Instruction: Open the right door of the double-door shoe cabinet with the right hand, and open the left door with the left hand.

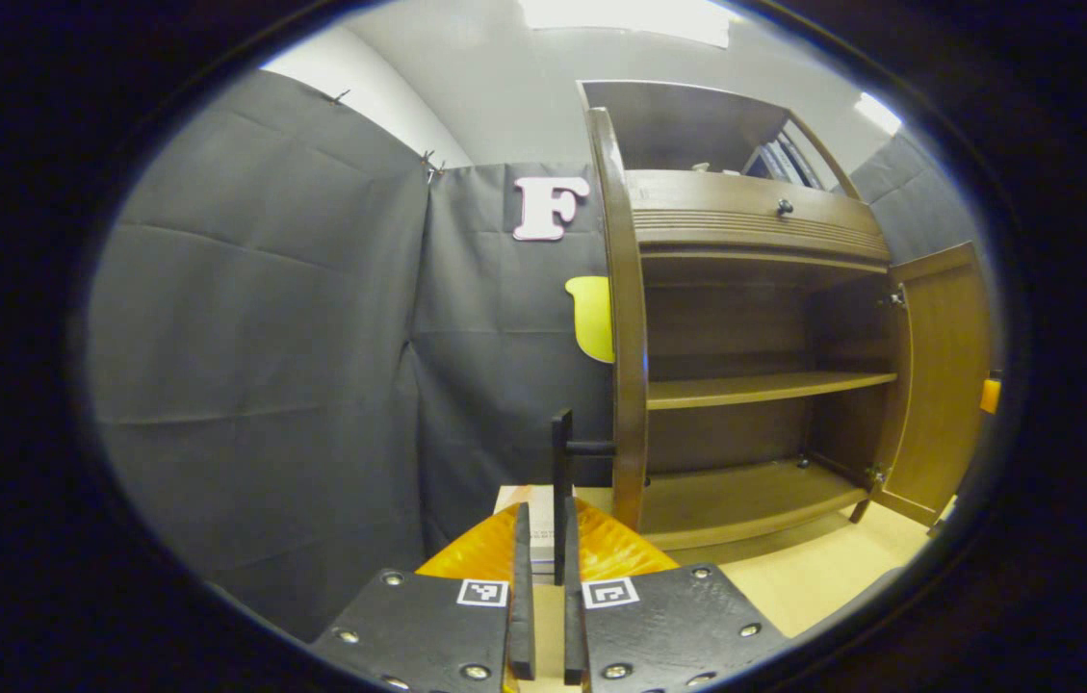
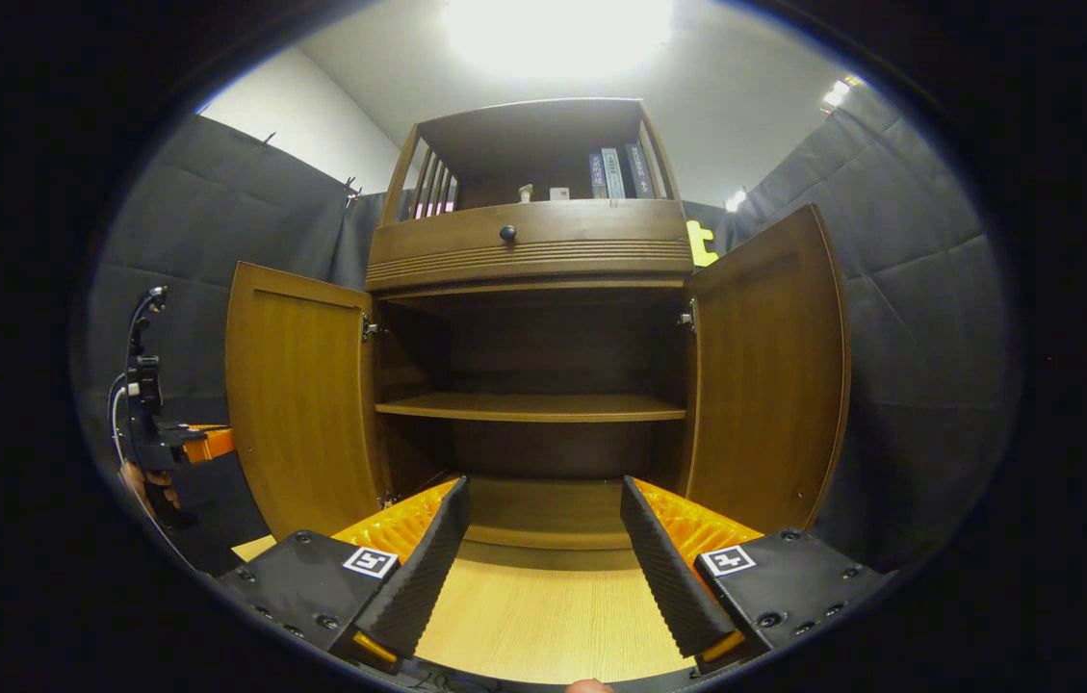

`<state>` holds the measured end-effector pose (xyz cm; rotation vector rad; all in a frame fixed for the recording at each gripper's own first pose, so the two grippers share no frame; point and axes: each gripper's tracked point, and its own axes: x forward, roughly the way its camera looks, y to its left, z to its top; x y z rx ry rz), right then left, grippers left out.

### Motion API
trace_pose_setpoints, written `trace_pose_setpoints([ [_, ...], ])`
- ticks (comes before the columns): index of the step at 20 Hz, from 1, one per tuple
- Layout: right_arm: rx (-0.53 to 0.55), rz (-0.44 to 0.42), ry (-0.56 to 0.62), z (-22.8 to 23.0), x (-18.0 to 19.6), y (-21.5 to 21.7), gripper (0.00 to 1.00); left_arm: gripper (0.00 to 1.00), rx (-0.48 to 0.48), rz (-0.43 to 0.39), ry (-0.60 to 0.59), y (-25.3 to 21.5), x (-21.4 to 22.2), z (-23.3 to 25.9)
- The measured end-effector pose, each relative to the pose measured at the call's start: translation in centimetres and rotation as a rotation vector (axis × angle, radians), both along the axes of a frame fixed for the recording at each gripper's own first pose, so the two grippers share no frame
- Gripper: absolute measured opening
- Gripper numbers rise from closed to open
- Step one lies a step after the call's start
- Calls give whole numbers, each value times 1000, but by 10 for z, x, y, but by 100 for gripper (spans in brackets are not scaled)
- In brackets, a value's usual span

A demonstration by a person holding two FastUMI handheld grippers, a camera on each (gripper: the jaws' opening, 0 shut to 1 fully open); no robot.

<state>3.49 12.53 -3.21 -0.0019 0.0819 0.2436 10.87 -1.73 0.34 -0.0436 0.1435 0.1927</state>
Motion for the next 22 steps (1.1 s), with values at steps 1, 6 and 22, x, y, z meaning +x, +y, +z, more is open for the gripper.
trace_pose_setpoints([
  [1, 6, -4, -3, 2, -2, -2, 99, 14, 8, 8, -3, 2, 0, 2],
  [6, 21, -24, -34, 22, -15, -27, 98, 13, 40, 36, -54, 3, -8, 19],
  [22, 25, -115, -62, 52, -95, -141, 98, 15, 70, 14, -119, -42, -49, 58],
])
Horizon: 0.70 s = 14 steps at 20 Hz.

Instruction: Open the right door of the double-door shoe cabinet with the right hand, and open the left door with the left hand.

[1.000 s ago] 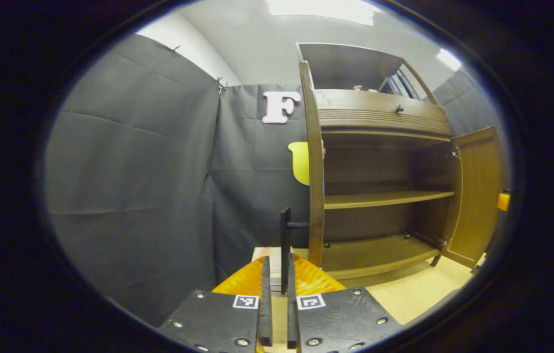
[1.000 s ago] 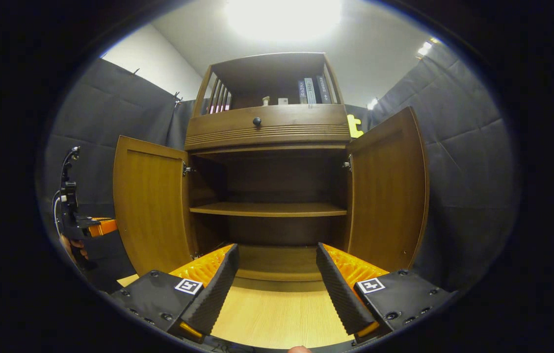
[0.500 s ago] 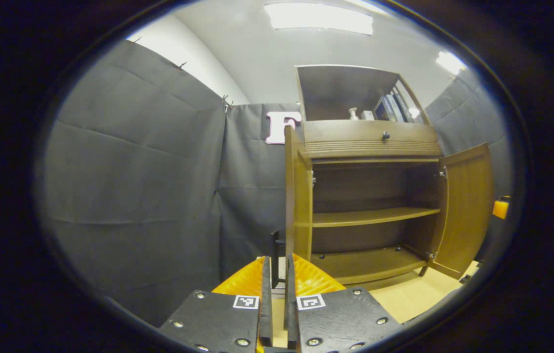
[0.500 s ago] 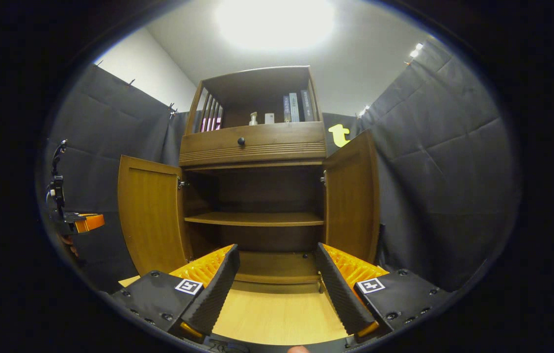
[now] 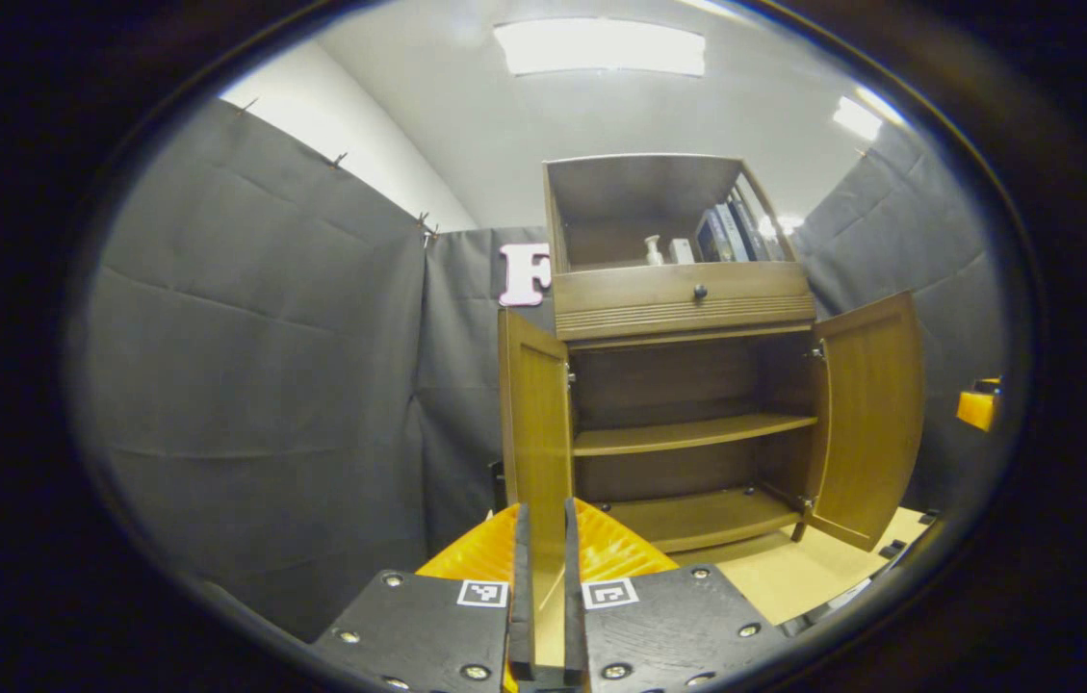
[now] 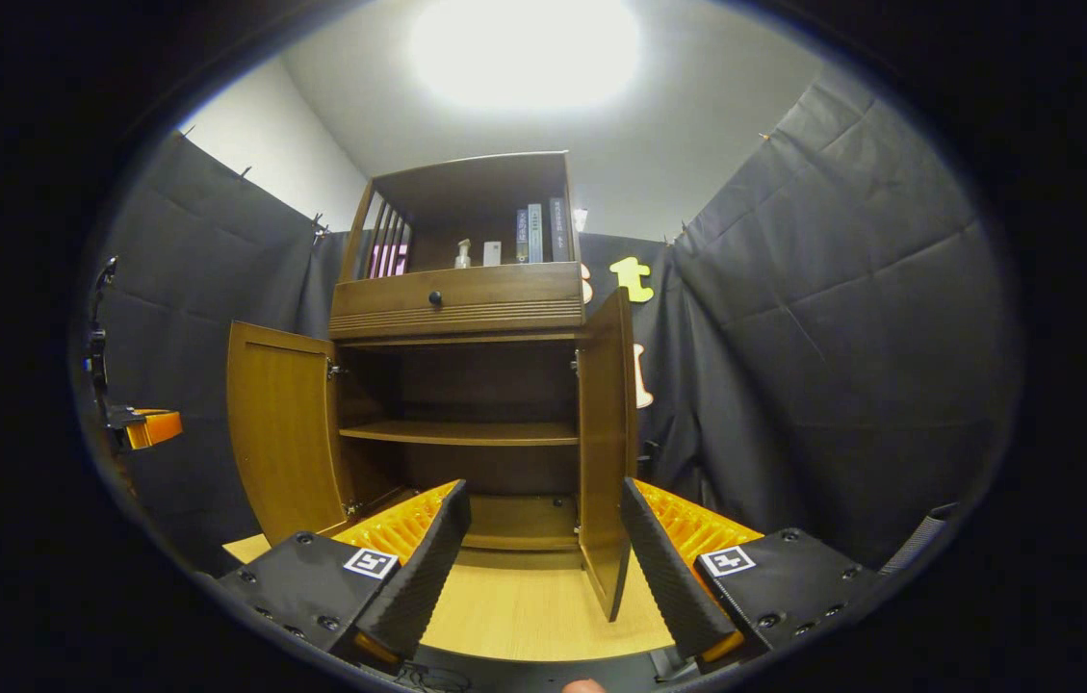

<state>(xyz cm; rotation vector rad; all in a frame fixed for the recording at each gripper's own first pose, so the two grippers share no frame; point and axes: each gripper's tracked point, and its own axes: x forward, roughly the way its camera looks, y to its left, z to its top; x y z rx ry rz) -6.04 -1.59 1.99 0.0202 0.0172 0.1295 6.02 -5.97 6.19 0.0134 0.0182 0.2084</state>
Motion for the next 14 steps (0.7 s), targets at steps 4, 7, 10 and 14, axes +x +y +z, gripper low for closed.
trace_pose_setpoints([
  [4, 11, -26, -2, 2, -6, -13, 94, 15, 5, -18, -17, -5, -2, 5],
  [7, 18, -34, -9, 4, -6, -17, 98, 17, 1, -9, -24, -5, -4, 5],
  [10, 18, -39, -11, 6, -4, -17, 98, 22, 3, -3, -33, -4, -6, 10],
  [14, 8, -43, -14, 10, -3, -17, 98, 67, 2, 11, -55, 1, -5, 14],
])
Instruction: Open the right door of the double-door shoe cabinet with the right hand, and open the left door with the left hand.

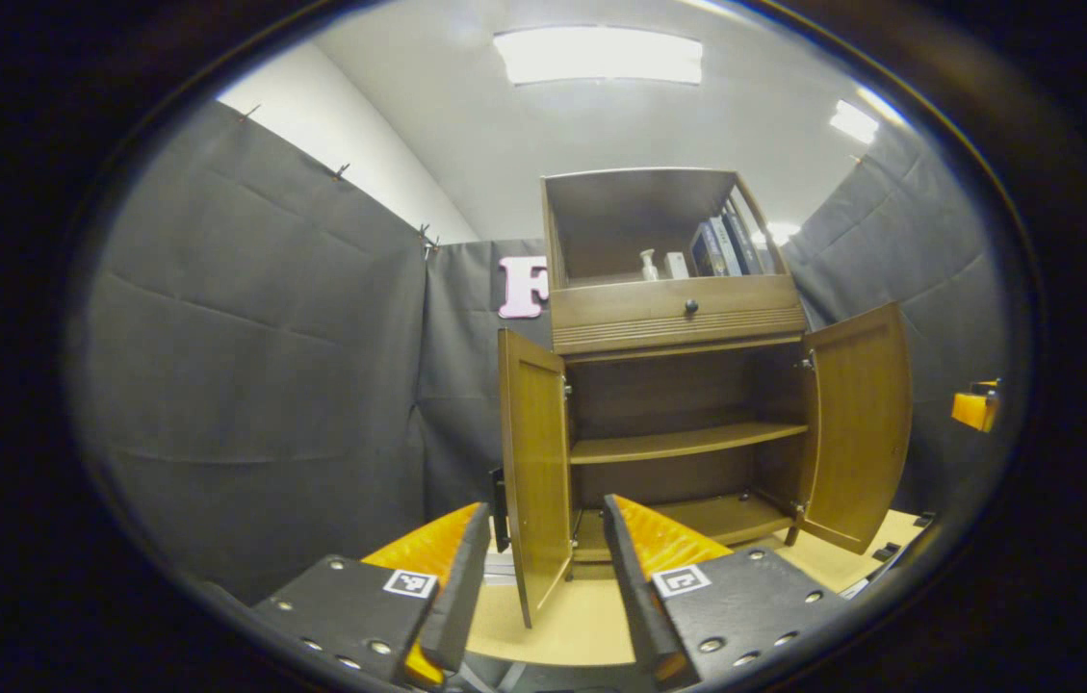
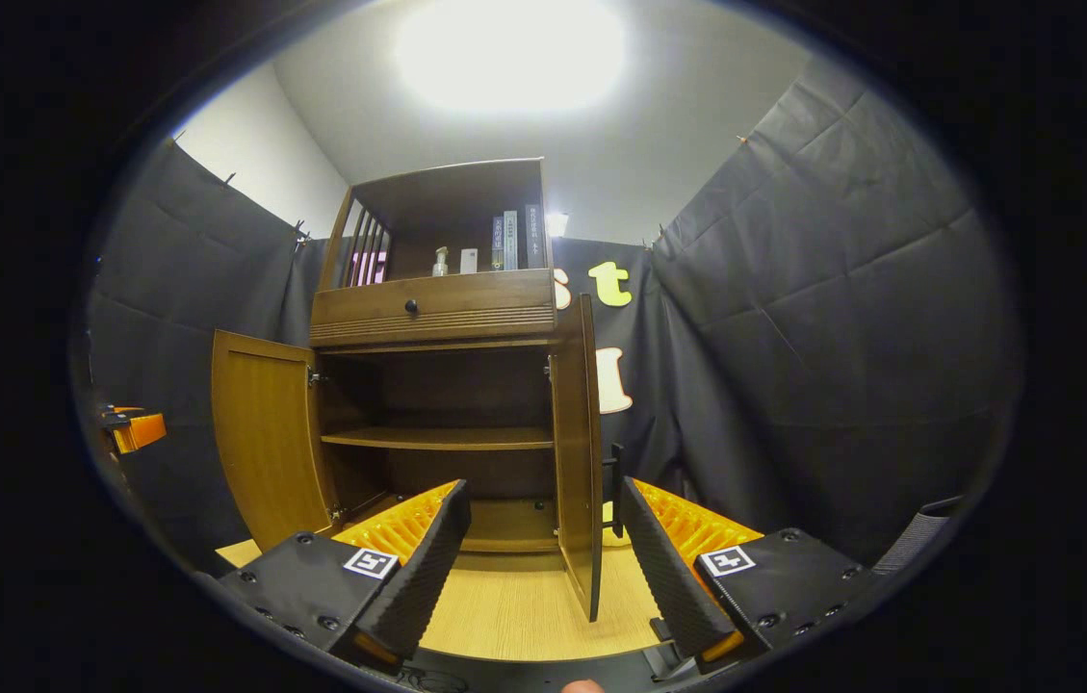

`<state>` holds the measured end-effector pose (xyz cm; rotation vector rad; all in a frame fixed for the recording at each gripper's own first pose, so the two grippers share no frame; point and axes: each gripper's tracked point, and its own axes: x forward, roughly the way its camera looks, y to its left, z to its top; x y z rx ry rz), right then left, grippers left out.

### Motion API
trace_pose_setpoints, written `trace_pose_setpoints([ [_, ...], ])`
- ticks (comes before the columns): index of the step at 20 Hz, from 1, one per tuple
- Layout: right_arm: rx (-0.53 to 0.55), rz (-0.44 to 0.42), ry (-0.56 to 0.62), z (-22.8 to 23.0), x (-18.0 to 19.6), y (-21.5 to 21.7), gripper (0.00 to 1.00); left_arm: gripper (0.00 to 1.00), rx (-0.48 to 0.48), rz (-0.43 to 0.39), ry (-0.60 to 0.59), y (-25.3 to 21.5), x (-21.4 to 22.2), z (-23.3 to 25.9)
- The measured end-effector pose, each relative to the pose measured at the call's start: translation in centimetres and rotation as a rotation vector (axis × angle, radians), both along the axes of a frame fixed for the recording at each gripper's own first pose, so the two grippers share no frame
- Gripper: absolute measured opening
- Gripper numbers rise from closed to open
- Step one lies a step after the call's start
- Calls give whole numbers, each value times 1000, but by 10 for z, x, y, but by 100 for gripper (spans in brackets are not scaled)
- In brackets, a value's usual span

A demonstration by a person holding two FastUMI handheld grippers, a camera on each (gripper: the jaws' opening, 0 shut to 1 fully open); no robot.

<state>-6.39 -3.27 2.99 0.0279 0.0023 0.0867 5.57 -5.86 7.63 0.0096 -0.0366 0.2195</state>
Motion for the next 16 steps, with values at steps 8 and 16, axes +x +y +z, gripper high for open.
trace_pose_setpoints([
  [8, -16, -3, -10, 7, 1, 0, 98, 99, 22, 40, -25, 9, 1, 6],
  [16, -25, 4, -16, 12, 4, 3, 98, 99, 22, 53, -26, 12, 2, 8],
])
